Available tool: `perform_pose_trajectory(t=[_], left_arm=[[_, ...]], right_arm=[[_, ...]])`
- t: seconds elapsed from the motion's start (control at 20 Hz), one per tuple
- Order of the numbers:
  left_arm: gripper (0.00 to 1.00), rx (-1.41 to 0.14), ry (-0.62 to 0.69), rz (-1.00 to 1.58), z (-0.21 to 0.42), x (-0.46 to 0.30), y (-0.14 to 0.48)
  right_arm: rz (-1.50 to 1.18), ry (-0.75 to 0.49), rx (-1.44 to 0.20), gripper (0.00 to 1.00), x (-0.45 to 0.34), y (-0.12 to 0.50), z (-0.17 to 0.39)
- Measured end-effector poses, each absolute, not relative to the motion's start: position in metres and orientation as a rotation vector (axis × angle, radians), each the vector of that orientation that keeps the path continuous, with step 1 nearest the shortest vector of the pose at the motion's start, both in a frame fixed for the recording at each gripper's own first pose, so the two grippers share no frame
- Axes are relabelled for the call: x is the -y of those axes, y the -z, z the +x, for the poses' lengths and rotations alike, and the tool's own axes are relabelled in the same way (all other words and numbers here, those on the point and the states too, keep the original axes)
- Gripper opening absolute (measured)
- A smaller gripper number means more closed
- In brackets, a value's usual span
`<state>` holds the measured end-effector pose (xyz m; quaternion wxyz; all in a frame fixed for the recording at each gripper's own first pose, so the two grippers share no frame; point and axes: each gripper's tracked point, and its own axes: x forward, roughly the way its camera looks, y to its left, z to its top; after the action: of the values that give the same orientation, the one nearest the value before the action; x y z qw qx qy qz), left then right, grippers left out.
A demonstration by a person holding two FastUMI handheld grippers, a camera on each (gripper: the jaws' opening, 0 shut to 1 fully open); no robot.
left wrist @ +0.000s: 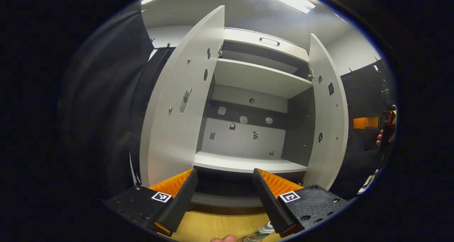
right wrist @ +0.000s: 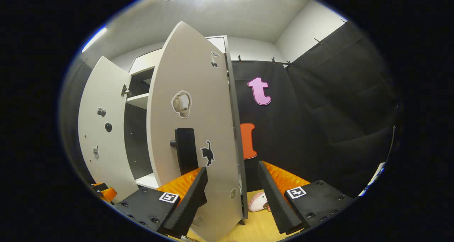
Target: Grasp the bottle in the cabinet with the left hand and place it on the coaster, then close the right door with the right hand and the left door with the left hand.
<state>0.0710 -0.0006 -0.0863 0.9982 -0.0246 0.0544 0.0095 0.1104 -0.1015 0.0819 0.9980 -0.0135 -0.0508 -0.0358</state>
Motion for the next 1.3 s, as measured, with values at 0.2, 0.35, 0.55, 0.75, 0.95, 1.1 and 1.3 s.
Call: perform_pose_trajectory(t=[0.2, 0.35, 0.55, 0.75, 0.95, 1.1, 1.3], left_arm=[[0.95, -0.113, -0.025, -0.064, 0.066, -0.001, 0.088], [0.95, -0.111, -0.031, -0.062, 0.062, -0.003, 0.087], [0.95, -0.111, -0.04, -0.052, 0.061, -0.008, 0.086], [0.95, -0.106, -0.035, -0.048, 0.061, -0.009, 0.084], [0.92, -0.107, -0.061, -0.045, 0.055, -0.018, 0.083], [0.95, -0.1, -0.097, -0.045, 0.047, -0.031, 0.078], [0.95, -0.08, -0.154, -0.039, 0.03, -0.048, 0.067]], right_arm=[[0.0, -0.036, 0.082, 0.96, 0.069, -0.078, 0.115], [-0.016, -0.042, 0.075, 0.97, 0.065, -0.078, 0.115], [-0.018, -0.082, 0.054, 0.97, 0.052, -0.066, 0.115], [-0.034, -0.142, 0.012, 0.97, 0.027, -0.051, 0.124], [-0.072, -0.12, -0.001, 0.97, 0.021, -0.044, 0.147], [-0.054, -0.129, -0.011, 0.97, 0.014, -0.039, 0.168], [-0.045, -0.114, -0.025, 0.97, 0.008, -0.028, 0.189]])
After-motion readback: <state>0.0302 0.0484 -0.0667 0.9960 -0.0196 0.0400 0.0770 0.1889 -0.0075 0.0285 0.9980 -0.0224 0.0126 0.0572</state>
